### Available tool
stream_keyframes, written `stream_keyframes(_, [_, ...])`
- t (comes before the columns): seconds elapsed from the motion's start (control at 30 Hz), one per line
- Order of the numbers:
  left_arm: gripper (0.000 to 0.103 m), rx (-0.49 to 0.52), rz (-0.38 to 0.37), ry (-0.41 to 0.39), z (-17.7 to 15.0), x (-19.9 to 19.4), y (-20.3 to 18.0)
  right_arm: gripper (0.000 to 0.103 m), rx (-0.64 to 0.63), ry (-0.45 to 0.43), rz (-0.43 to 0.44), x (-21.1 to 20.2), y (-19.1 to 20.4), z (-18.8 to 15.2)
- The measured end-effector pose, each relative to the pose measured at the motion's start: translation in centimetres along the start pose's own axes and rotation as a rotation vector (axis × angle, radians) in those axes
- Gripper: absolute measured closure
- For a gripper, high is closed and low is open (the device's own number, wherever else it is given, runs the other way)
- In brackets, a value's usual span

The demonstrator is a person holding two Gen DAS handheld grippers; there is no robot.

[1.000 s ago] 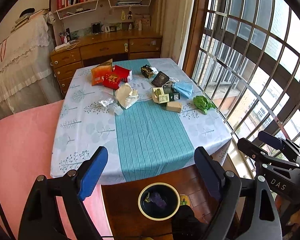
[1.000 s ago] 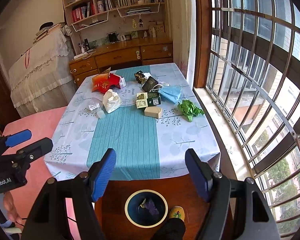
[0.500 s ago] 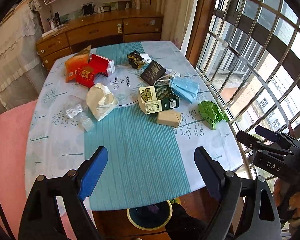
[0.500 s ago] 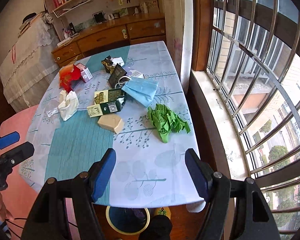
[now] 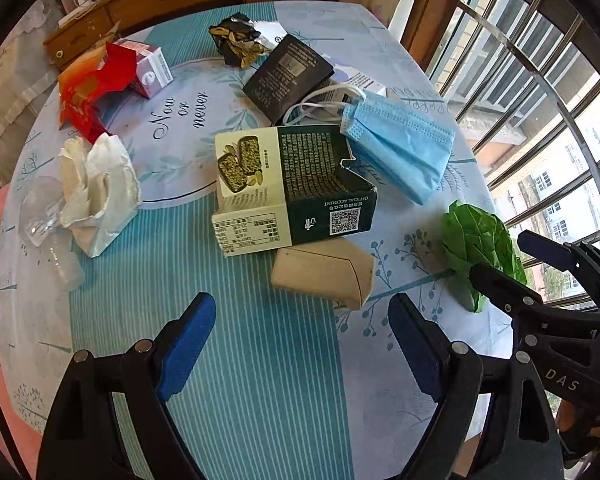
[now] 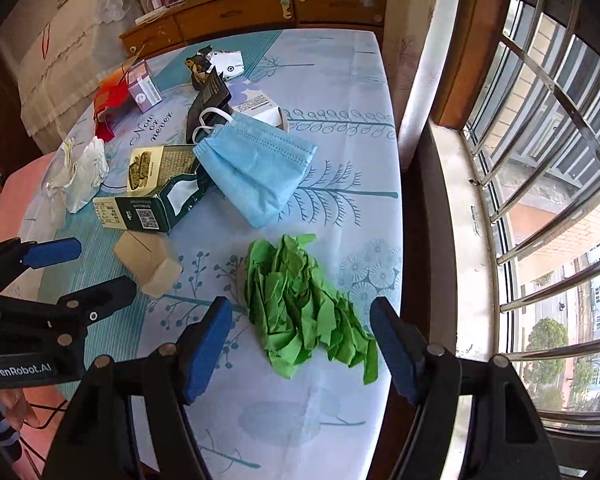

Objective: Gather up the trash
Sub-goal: 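Grasp the green glove with the right tool while the left tool grasps the beige box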

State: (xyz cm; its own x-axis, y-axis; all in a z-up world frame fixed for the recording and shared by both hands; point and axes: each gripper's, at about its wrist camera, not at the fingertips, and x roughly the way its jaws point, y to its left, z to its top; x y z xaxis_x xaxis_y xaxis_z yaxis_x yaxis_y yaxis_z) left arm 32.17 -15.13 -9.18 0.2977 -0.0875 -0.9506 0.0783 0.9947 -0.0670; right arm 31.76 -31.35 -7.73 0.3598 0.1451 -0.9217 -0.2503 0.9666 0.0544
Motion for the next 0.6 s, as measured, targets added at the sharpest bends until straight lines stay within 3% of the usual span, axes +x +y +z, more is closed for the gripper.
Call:
stream_keyframes(0.2, [0.016,-0.001,0.009,0.039,0.6,2.1,-0.7,0.033,-0.035,0.046,0.036,2.2,-0.1,0.0])
stream_keyframes(0.37, [0.016,-0.021,0.012,0.053,0.9,3.1,-0.9,0.045,-0.071,0.042,0.029,2.7,0.4,-0.1])
stream_keyframes(0.6, [0.042,0.009,0.023,0.042,1.3,3.8,-1.7,0.056,-0.136,0.027,-0.024,2.8,1.2,-0.1])
